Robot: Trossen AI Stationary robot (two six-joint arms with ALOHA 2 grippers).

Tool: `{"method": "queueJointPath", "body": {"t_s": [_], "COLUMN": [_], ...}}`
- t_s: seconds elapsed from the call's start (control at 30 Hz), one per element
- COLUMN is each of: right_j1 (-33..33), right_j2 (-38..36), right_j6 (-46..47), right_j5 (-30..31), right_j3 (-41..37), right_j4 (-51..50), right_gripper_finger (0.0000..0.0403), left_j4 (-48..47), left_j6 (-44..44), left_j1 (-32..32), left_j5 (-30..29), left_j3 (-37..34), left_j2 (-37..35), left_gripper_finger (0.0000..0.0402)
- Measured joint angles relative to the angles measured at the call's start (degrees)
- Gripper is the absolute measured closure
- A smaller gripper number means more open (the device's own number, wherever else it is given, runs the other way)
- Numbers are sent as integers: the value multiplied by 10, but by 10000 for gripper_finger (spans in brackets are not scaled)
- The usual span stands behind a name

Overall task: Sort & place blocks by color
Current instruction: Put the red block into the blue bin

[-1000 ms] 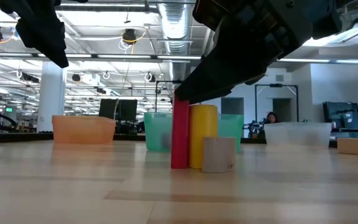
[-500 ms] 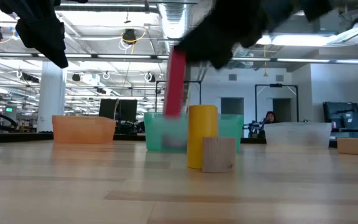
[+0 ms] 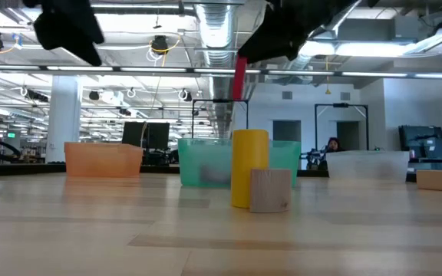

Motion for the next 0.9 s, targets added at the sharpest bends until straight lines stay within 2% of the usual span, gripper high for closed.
{"method": "queueJointPath", "body": {"t_s": [0.17, 0.43, 0.63, 0.8, 0.9], "right_j1": [-28, -62, -75, -73, -69], "right_j2": [1, 1, 19, 49, 77], "right_j6": [-10, -16, -17, -16, -1], "right_j5": [-12, -12, -12, -70, -102], "right_j3": [0, 0, 3, 16, 26], "right_j4": [-14, -108, -119, -140, -186], "right_gripper_finger": [322, 322, 322, 321, 311], "left_j4": [5, 1, 1, 2, 2], "left_j6": [3, 18, 28, 42, 46], "left_j1": [25, 33, 58, 80, 87], "left_j5": [1, 15, 15, 37, 47], "left_j3": [0, 0, 0, 0, 0], "left_j2": [-7, -7, -7, -7, -7], "left_gripper_finger": [171, 171, 171, 171, 171]}}
